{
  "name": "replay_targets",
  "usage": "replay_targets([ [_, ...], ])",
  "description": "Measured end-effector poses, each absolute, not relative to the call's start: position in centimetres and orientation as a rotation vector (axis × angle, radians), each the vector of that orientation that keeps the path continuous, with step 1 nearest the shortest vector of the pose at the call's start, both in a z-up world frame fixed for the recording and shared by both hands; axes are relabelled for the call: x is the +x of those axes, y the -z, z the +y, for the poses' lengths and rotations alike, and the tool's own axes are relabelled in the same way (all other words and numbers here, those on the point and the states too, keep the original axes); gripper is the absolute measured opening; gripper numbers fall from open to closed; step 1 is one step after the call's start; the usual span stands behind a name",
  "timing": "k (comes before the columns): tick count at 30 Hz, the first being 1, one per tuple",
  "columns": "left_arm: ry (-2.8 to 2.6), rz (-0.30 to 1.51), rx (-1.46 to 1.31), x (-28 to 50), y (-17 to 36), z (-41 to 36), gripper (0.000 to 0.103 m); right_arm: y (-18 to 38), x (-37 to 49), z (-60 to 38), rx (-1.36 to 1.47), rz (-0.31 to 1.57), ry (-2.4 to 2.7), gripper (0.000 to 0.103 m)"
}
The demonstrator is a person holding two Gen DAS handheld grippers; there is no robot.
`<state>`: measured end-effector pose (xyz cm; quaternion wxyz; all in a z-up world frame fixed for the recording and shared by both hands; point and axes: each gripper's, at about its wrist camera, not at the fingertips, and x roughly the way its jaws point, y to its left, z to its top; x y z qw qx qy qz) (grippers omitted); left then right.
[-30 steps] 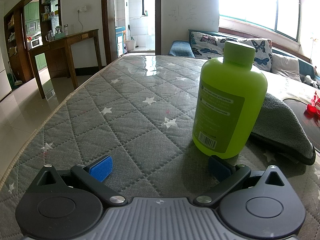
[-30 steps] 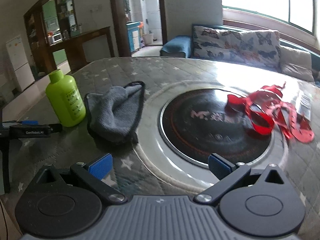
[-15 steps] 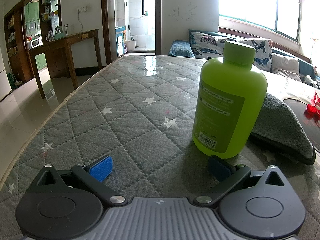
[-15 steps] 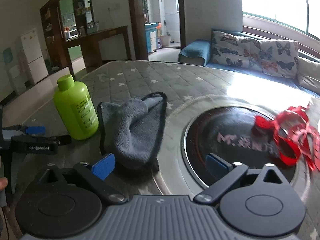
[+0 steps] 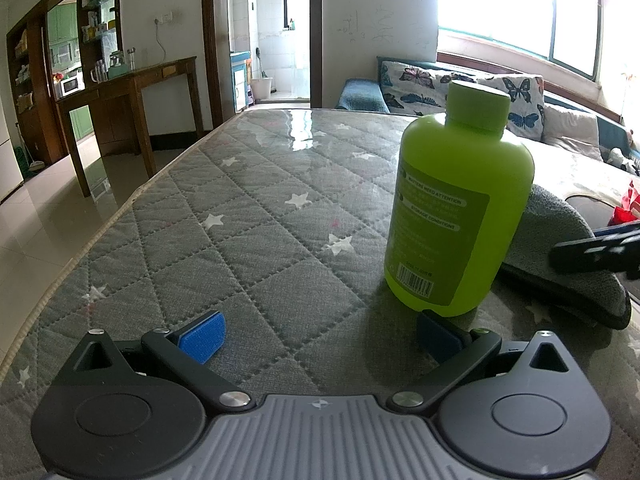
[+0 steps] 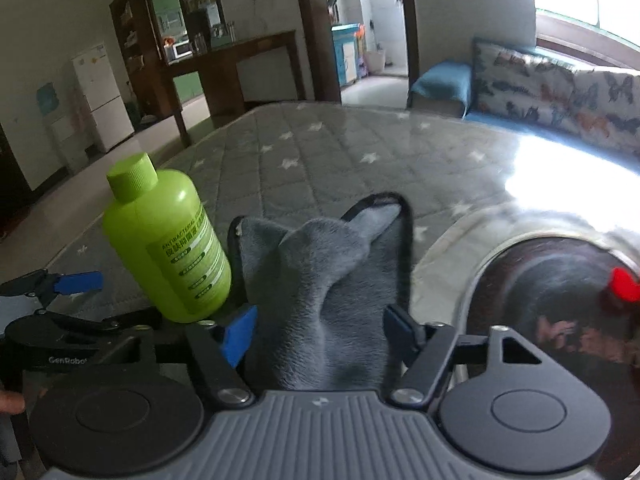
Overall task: Clean container
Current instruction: 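Close the right tool on the grey cloth, then lift the cloth with the right tool toward the lime-green bottle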
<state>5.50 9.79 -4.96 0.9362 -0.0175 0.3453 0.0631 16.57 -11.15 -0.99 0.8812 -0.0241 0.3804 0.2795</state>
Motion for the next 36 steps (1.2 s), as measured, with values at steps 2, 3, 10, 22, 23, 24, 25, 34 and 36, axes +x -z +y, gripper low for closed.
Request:
replay_targets([
  [2, -0.123, 0.722, -0.037, 5.8, 4.8, 9.9, 0.103, 1.1, 16.6, -11.2, -0.038, 0.799, -0.588, 0.053],
  [3, -0.124, 0.727, -0.041, 5.9, 4.8, 10.0, 0.103, 1.2, 16.7, -11.2, -0.032, 0.802, -0.590, 0.053],
  [10, -0.174, 0.760, -0.058, 6.1, 4.5, 9.6, 0.103, 1.7, 16.9, -11.4, 0.011, 0.824, -0.610, 0.037],
  [22, -0.200, 0.759, -0.038, 5.2, 3.6, 9.2, 0.103, 0.1, 16.5, -13.0, 0.191, 0.814, -0.682, 0.023],
  [23, -0.199, 0.754, -0.038, 5.1, 3.4, 9.2, 0.103, -0.3, 16.4, -13.3, 0.216, 0.808, -0.691, 0.023],
  [24, -0.197, 0.750, -0.038, 5.0, 3.2, 9.2, 0.103, -0.8, 16.9, -13.8, 0.243, 0.798, -0.702, 0.023],
  [25, -0.195, 0.746, -0.038, 5.0, 3.0, 9.3, 0.103, -1.6, 17.7, -14.3, 0.273, 0.782, -0.717, 0.023],
  [34, -0.163, 0.733, -0.012, 4.5, 1.7, 8.7, 0.103, -5.3, 18.4, -14.3, 0.302, 0.685, -0.730, 0.041],
  [36, -0.159, 0.733, -0.022, 4.6, 1.6, 8.8, 0.103, -4.9, 18.2, -14.2, 0.202, 0.678, -0.653, 0.046],
])
